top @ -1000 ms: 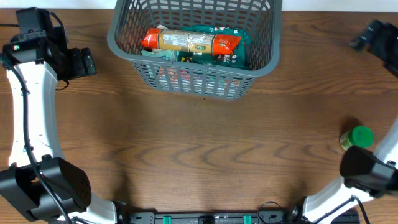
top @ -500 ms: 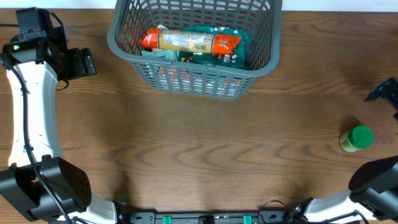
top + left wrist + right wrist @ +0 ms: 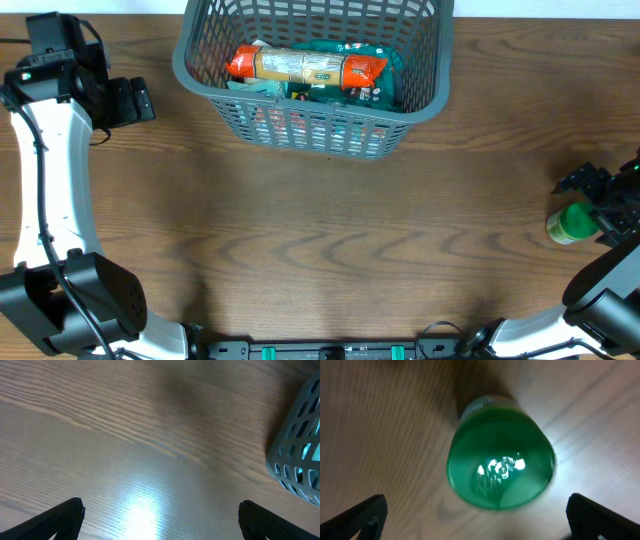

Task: Pack container
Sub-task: 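Move the right gripper down to the green-lidded jar and grasp it, then lift the jar with the right gripper and place it into the basket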

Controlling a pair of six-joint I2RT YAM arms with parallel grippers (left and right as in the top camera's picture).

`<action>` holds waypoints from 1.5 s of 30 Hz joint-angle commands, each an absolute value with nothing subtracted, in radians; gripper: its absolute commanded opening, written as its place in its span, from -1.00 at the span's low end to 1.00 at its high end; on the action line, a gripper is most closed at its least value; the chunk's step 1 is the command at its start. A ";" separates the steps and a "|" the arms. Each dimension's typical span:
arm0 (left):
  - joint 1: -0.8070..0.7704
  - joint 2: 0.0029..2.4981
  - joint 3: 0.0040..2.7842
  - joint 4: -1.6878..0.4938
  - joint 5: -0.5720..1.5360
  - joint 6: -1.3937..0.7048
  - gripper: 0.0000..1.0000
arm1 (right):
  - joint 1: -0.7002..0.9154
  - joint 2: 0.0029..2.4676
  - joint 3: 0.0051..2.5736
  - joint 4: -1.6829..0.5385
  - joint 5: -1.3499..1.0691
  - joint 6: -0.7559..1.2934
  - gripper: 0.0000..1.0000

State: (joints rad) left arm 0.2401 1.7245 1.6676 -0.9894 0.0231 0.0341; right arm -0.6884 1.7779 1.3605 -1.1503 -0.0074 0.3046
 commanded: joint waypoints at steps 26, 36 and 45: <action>0.238 1.724 1.666 -0.994 0.027 0.047 0.97 | -0.693 1.779 1.079 -0.781 -0.011 0.298 0.77; 0.238 1.724 1.666 -0.994 0.027 0.047 0.97 | -0.693 1.779 1.079 -0.777 -0.011 0.298 0.81; 0.238 1.724 1.666 -0.994 0.027 0.047 0.97 | -0.693 1.779 1.079 -0.764 0.010 0.294 0.82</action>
State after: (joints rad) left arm 0.2401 1.7245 1.6676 -0.9897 0.0235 0.0341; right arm -0.6888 1.7779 1.0836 -0.7689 -0.0067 0.3023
